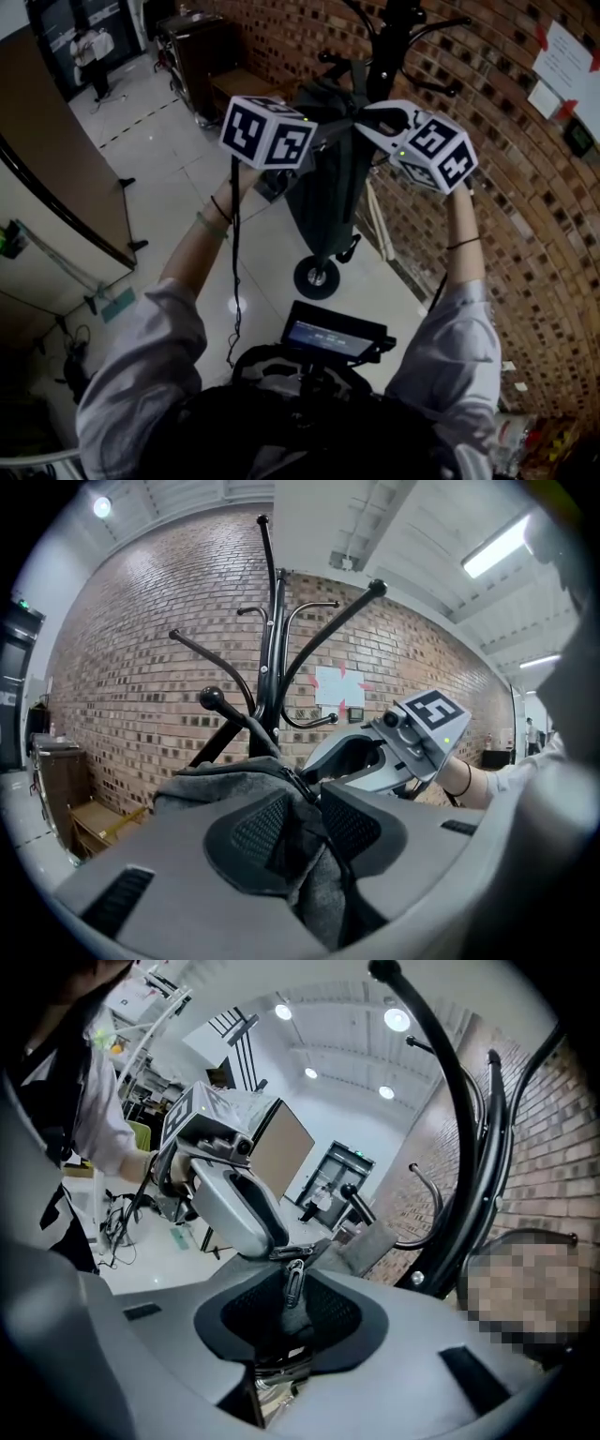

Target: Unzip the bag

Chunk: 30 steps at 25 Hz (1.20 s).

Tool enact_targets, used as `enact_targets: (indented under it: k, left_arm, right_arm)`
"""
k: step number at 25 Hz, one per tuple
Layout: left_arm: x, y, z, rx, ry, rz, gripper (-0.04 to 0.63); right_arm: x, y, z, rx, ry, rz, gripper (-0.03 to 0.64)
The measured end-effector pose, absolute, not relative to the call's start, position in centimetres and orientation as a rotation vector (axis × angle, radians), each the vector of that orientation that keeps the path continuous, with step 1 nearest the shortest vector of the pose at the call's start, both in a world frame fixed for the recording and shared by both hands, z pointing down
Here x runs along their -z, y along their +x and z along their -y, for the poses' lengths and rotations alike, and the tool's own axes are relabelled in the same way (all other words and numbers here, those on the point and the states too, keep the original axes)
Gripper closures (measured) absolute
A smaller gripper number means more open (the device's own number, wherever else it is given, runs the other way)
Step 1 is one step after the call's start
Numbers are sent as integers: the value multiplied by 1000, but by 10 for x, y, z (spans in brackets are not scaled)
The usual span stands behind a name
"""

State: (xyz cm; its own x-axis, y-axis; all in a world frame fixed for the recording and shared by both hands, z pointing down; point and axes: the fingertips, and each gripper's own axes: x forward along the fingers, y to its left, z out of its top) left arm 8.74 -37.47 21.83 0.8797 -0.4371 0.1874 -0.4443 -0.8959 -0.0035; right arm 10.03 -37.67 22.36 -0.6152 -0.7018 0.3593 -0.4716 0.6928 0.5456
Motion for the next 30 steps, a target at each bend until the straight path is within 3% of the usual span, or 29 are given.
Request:
enact_targets:
  k: [7, 17, 30]
  left_arm:
    - [-218, 89, 374, -273, 3000, 683, 472]
    - [-219, 91, 375, -274, 3007, 697, 472]
    - [-219, 90, 375, -241, 2983, 677, 472]
  right_arm:
    - [-221, 103, 372, 546, 941, 2341, 575]
    - [-217, 103, 360, 866, 1052, 2035, 603]
    - [-236, 106, 349, 851, 1046, 2002, 603]
